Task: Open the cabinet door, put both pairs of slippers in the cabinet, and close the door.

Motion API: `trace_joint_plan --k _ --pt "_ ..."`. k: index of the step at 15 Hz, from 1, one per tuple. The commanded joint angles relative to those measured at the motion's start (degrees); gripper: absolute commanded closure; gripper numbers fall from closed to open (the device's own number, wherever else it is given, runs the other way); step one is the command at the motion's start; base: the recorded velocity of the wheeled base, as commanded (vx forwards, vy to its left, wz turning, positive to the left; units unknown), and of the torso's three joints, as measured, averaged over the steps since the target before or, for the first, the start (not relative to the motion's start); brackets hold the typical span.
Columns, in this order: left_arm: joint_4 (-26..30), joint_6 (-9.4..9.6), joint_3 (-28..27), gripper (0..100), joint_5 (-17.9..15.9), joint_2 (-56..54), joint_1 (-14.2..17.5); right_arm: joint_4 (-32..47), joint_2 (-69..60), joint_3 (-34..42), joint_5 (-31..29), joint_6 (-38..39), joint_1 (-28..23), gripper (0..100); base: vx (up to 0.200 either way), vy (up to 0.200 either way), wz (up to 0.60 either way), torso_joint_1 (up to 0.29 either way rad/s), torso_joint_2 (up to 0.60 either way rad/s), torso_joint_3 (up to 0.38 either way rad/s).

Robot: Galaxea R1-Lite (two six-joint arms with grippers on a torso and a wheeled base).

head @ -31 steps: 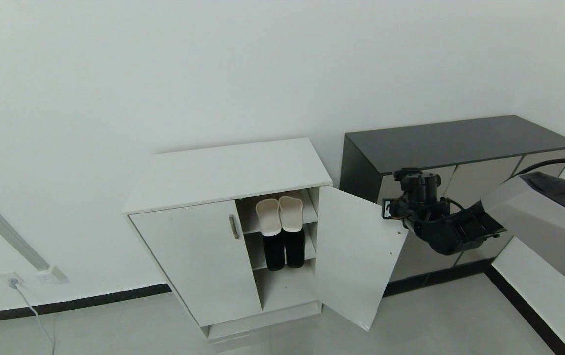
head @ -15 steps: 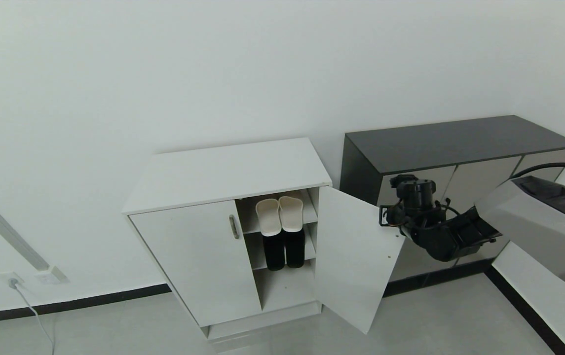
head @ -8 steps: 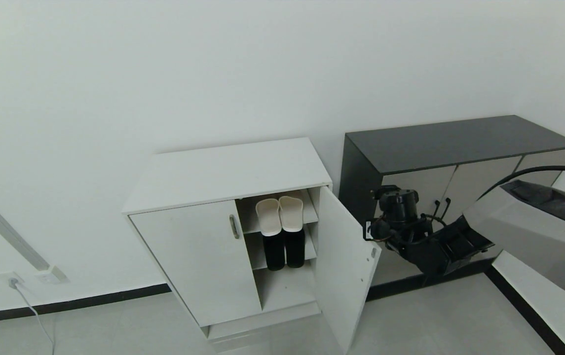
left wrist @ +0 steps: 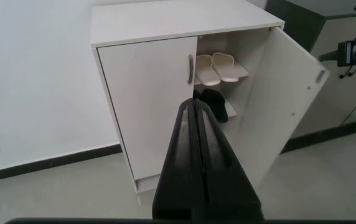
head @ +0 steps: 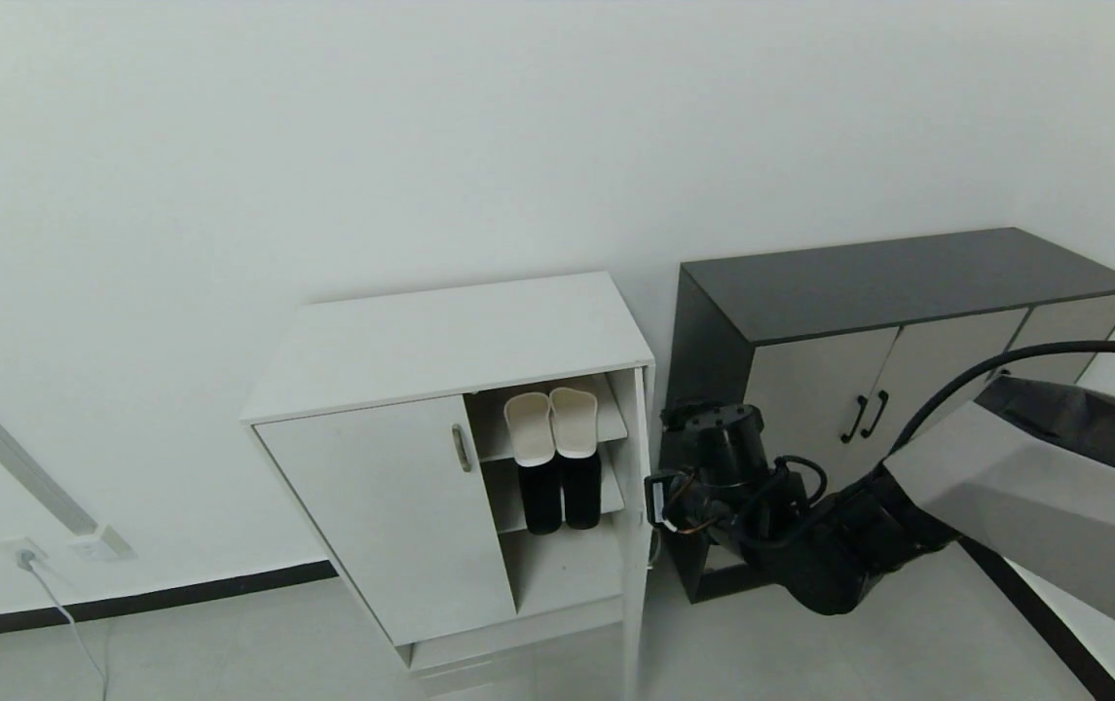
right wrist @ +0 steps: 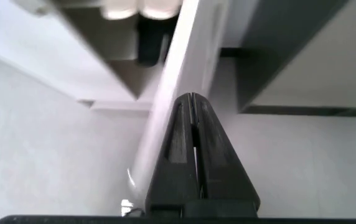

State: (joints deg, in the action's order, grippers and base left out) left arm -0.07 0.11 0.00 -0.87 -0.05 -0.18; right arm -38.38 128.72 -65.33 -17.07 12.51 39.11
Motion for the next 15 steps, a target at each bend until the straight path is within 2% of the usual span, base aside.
trace_joint_plan --k 1,11,15 --pt "0.0 -0.02 0.0 100 0.1 0.0 0.0 -0.2 -1.5 0.6 0.0 0.2 2.6 100 0.000 0.000 0.00 0.000 0.00 0.000" --pt "0.0 -0.11 0.0 100 0.1 0.0 0.0 -1.8 -8.8 6.2 3.3 -0.4 3.6 100 0.000 0.000 0.00 0.000 0.00 0.000" --pt "0.0 -0.11 0.0 100 0.1 0.0 0.0 -5.0 -8.8 8.7 7.0 -1.7 3.6 100 0.000 0.000 0.60 -0.002 0.00 0.005"
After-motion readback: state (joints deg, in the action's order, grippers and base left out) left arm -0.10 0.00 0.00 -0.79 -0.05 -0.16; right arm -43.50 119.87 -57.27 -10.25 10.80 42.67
